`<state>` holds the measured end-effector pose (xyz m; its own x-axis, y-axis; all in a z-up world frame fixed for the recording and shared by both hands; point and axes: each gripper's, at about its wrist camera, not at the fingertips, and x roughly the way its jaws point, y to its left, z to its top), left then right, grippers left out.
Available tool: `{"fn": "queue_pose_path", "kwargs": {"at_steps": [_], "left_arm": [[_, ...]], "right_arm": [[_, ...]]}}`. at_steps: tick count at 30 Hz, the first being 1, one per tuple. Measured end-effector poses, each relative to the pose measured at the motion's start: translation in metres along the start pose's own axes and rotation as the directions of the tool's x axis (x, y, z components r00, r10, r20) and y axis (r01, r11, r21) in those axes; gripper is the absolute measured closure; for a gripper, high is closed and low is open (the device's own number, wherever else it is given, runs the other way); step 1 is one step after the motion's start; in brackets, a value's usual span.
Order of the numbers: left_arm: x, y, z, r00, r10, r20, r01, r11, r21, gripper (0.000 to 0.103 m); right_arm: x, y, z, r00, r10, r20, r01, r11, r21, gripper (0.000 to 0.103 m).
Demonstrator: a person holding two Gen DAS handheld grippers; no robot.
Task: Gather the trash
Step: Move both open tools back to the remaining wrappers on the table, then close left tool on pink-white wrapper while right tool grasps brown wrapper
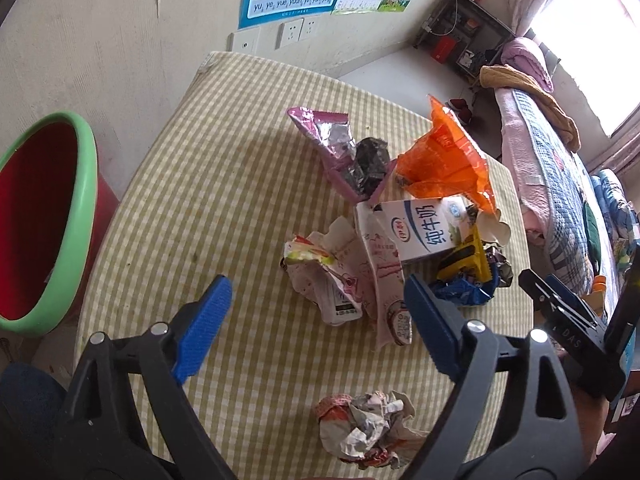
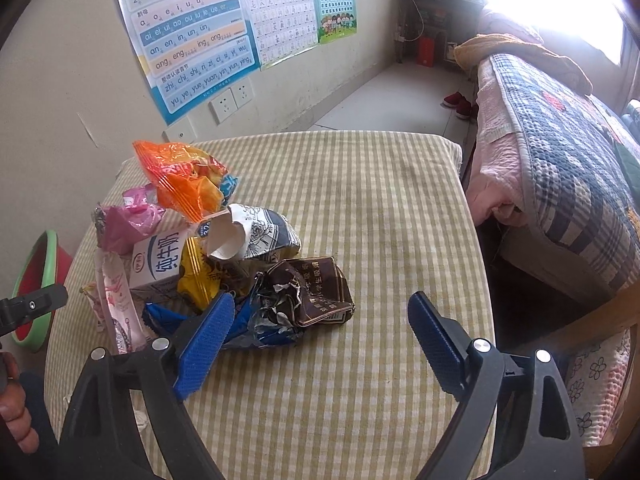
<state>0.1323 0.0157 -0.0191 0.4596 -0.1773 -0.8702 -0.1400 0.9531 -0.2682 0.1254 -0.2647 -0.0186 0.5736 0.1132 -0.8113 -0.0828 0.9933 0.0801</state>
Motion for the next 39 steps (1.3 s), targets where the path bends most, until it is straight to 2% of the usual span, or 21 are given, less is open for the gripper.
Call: {"fn": "queue_pose_path", "kwargs": {"at_steps": [8, 13, 16, 19, 39], "left_arm": [[0.023, 0.003, -0.003, 0.999, 0.0, -0.046, 0.0, 1.0, 0.002, 0.039], [0.031, 0.002, 0.0, 0.998, -0.002, -0.056, 0.002, 1.0, 0.004, 0.043], [0.038, 0.001, 0.001, 0.998, -0.011, -0.069, 0.011, 1.0, 0.003, 0.051], [0.042, -0.001, 0.001, 0.997, -0.024, -0.076, 0.025, 1.0, 0.009, 0.057], [0.017, 0.0, -0.002, 0.999, -0.025, -0.043, 0.025, 1.0, 0.012, 0.06]], "right_arm": [[0.023, -0.001, 0.0, 0.999, 0.009, -0.046, -0.009, 1.0, -0.004, 0.031], [0.036, -0.005, -0.002, 0.996, 0.04, -0.077, -0.039, 0.999, 0.022, 0.036], [0.043, -0.006, -0.004, 0.994, 0.057, -0.097, -0.054, 0.998, 0.034, 0.046], [0.044, -0.006, -0.006, 0.993, 0.067, -0.095, -0.063, 0.997, 0.044, 0.046], [0.022, -0.005, -0.002, 0.996, 0.079, -0.045, -0.076, 0.995, 0.063, 0.047]]}}
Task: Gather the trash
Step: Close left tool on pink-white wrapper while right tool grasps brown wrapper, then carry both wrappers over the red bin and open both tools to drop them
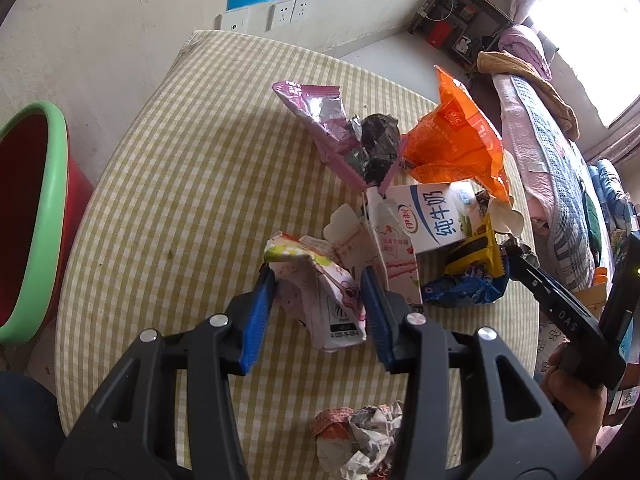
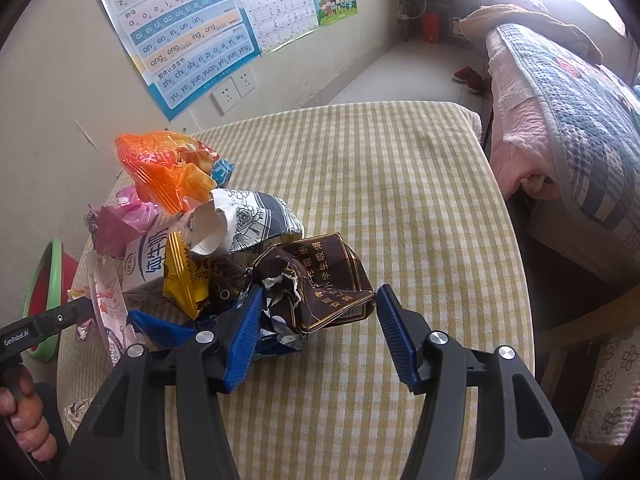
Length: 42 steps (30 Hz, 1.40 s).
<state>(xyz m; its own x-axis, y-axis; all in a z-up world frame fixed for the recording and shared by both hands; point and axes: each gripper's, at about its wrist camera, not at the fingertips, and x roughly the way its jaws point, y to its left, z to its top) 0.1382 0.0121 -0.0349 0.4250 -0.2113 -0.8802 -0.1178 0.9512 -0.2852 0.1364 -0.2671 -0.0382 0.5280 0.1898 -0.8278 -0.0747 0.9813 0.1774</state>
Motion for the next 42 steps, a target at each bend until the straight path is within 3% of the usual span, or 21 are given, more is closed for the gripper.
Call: {"fn": "queue_pose_path", "kwargs": {"at_steps": [1, 3, 4, 10, 13, 16, 19, 25, 27, 31, 42], "left_arm": [[-0.003, 0.0, 0.0, 1.0, -0.001, 0.004, 0.001, 1.0, -0.002, 0.06], [-0.007, 0.0, -0.002, 1.0, 0.003, 0.007, -0.003, 1.0, 0.005, 0.079], [-0.009, 0.0, -0.002, 1.0, 0.004, 0.008, -0.004, 1.0, 0.007, 0.081], [-0.01, 0.001, -0.007, 1.0, 0.006, -0.015, -0.006, 1.0, 0.003, 0.08], [-0.009, 0.004, -0.008, 1.0, 0.017, -0.01, -0.017, 1.0, -0.016, 0.072], [-0.004, 0.008, -0.008, 0.999, 0.028, -0.016, -0.029, 0.999, -0.029, 0.072], [0.003, 0.014, -0.007, 0.999, 0.0, -0.04, -0.003, 0.998, -0.063, 0.072], [0.005, 0.016, -0.001, 0.999, -0.042, -0.032, 0.039, 0.996, -0.077, 0.08], [0.003, 0.015, -0.001, 0.998, -0.058, -0.029, 0.055, 0.996, -0.075, 0.092], [-0.002, 0.015, -0.001, 0.997, -0.075, -0.026, 0.073, 0.995, -0.073, 0.1], [-0.035, 0.015, -0.007, 0.997, -0.077, 0.031, 0.078, 0.996, -0.039, 0.1]], "right_arm": [[-0.002, 0.0, 0.001, 1.0, -0.001, 0.004, 0.001, 1.0, -0.001, 0.047], [-0.007, 0.001, 0.001, 1.0, -0.005, 0.013, 0.005, 1.0, -0.005, 0.047], [-0.01, 0.001, 0.001, 1.0, -0.007, 0.019, 0.007, 1.0, -0.006, 0.047], [-0.024, 0.001, -0.004, 0.999, -0.023, 0.033, 0.023, 1.0, -0.014, 0.047], [-0.03, -0.001, -0.006, 0.999, -0.029, 0.041, 0.029, 0.999, -0.014, 0.047], [-0.031, -0.001, -0.008, 0.999, -0.028, 0.038, 0.029, 1.0, -0.012, 0.047], [-0.029, -0.003, -0.011, 0.999, -0.029, 0.034, 0.03, 1.0, -0.01, 0.047], [-0.023, -0.004, -0.009, 0.999, -0.026, 0.029, 0.026, 1.0, -0.001, 0.047], [-0.023, -0.003, -0.008, 0.999, -0.026, 0.032, 0.026, 1.0, -0.005, 0.047], [-0.027, 0.002, -0.007, 0.999, -0.025, 0.039, 0.026, 1.0, -0.015, 0.047], [-0.057, 0.024, -0.004, 0.996, -0.021, 0.088, 0.026, 0.998, -0.061, 0.047]]}}
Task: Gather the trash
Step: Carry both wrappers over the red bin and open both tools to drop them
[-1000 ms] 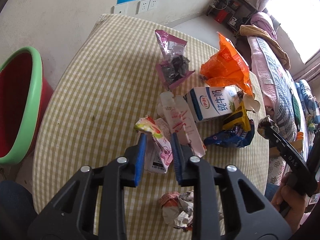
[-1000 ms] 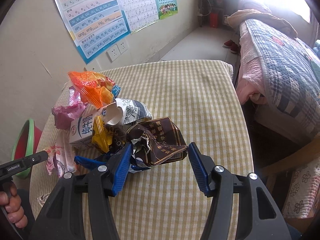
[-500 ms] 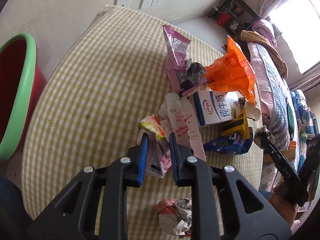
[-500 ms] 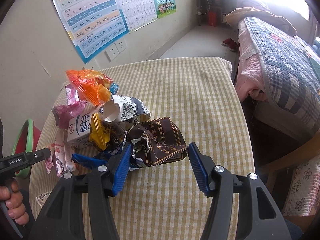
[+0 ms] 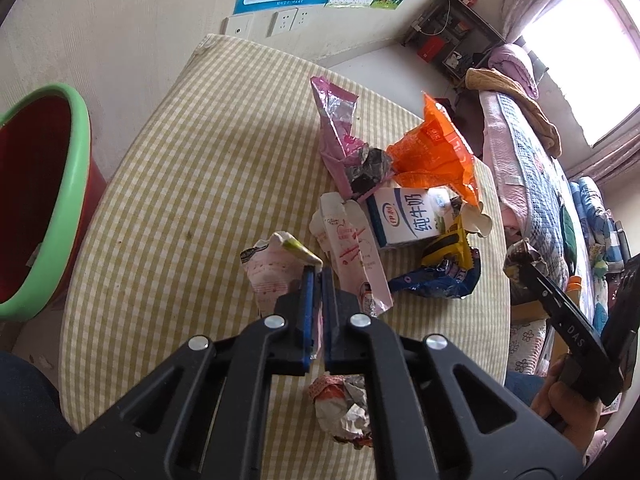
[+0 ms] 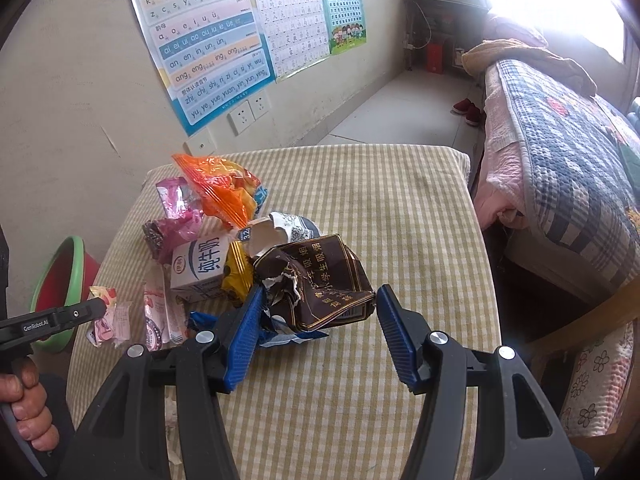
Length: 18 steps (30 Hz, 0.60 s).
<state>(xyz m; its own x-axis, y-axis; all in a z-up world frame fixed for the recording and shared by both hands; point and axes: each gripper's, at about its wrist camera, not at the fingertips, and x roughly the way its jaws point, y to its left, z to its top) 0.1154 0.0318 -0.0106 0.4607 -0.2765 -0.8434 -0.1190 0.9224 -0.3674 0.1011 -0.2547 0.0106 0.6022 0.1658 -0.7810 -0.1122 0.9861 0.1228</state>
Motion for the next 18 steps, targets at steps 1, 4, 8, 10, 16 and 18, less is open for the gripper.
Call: {"fn": "queue_pose_path", "kwargs": {"at_steps": [1, 4, 8, 10, 16, 18], "left_arm": [[-0.005, -0.001, 0.0, 1.0, 0.002, 0.01, -0.002, 1.0, 0.008, 0.1], [-0.02, -0.005, 0.0, 0.999, 0.013, 0.045, -0.015, 0.999, 0.039, 0.1], [-0.039, -0.003, -0.001, 0.996, 0.02, 0.084, -0.025, 0.998, 0.06, 0.1], [-0.049, 0.001, -0.002, 0.994, 0.027, 0.102, -0.033, 0.997, 0.064, 0.1], [-0.077, 0.022, -0.003, 0.988, 0.037, 0.152, -0.047, 0.997, 0.058, 0.1], [-0.085, 0.03, -0.004, 0.985, 0.04, 0.165, -0.049, 0.997, 0.052, 0.1]], "right_arm": [[-0.003, 0.003, 0.001, 1.0, 0.001, 0.006, -0.001, 1.0, -0.005, 0.047], [-0.013, 0.011, 0.005, 1.0, 0.008, 0.025, -0.008, 1.0, -0.017, 0.047], [-0.024, 0.026, 0.007, 0.999, 0.026, 0.048, -0.024, 0.999, -0.037, 0.047], [-0.027, 0.036, 0.008, 0.998, 0.04, 0.055, -0.037, 0.998, -0.049, 0.047], [-0.032, 0.078, 0.005, 0.994, 0.093, 0.06, -0.086, 0.991, -0.105, 0.047], [-0.031, 0.093, 0.004, 0.992, 0.112, 0.055, -0.104, 0.986, -0.127, 0.047]]}}
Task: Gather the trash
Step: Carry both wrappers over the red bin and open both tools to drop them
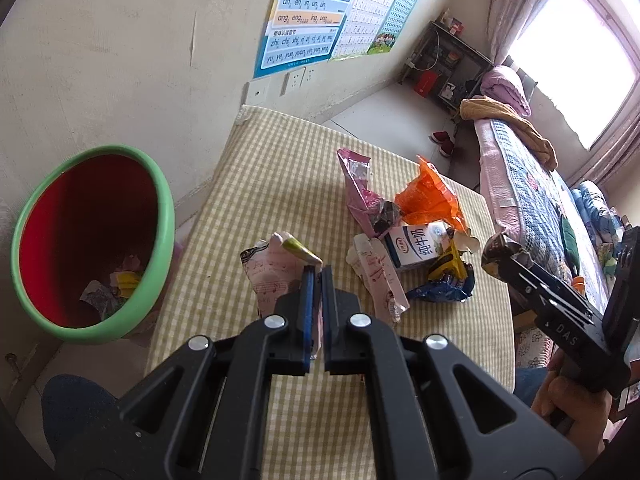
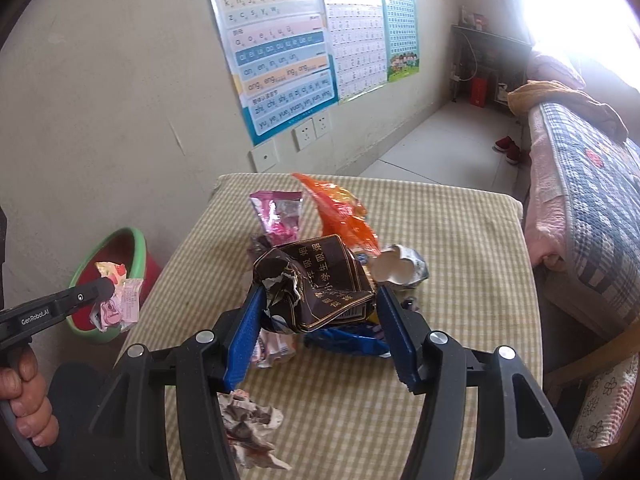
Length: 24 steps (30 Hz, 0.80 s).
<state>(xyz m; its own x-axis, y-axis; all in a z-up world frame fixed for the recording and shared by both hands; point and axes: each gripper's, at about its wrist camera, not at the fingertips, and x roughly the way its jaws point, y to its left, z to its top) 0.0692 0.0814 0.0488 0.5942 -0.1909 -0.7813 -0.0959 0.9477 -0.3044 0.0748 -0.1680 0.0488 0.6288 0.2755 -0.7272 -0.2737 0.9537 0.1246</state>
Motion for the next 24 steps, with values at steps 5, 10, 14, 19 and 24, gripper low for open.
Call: {"fn": "queue_pose_path", "kwargs": {"at_steps": [5, 10, 14, 19, 24], "left_arm": [[-0.016, 0.024, 0.001, 1.0, 0.007, 0.03, -0.006, 0.999, -0.041, 0.1], [-0.035, 0.053, 0.005, 0.997, 0.027, 0.069, -0.021, 0.997, -0.081, 0.1], [-0.048, 0.082, 0.008, 0.994, 0.05, 0.093, -0.038, 0.991, -0.125, 0.1], [-0.06, 0.12, 0.007, 0.991, 0.075, 0.107, -0.053, 0.98, -0.191, 0.1], [-0.067, 0.155, 0.003, 0.989, 0.091, 0.116, -0.061, 0.968, -0.243, 0.1]], "right_arm": [[0.006, 0.037, 0.003, 0.999, 0.048, -0.007, -0.048, 0.998, -0.05, 0.047], [0.013, 0.076, 0.009, 0.995, 0.095, -0.011, -0.095, 0.99, -0.101, 0.047], [0.022, 0.111, 0.016, 0.991, 0.132, -0.017, -0.133, 0.981, -0.145, 0.047], [0.035, 0.155, 0.022, 0.984, 0.174, -0.037, -0.177, 0.963, -0.201, 0.047], [0.046, 0.193, 0.027, 0.976, 0.209, -0.058, -0.217, 0.945, -0.246, 0.047]]}}
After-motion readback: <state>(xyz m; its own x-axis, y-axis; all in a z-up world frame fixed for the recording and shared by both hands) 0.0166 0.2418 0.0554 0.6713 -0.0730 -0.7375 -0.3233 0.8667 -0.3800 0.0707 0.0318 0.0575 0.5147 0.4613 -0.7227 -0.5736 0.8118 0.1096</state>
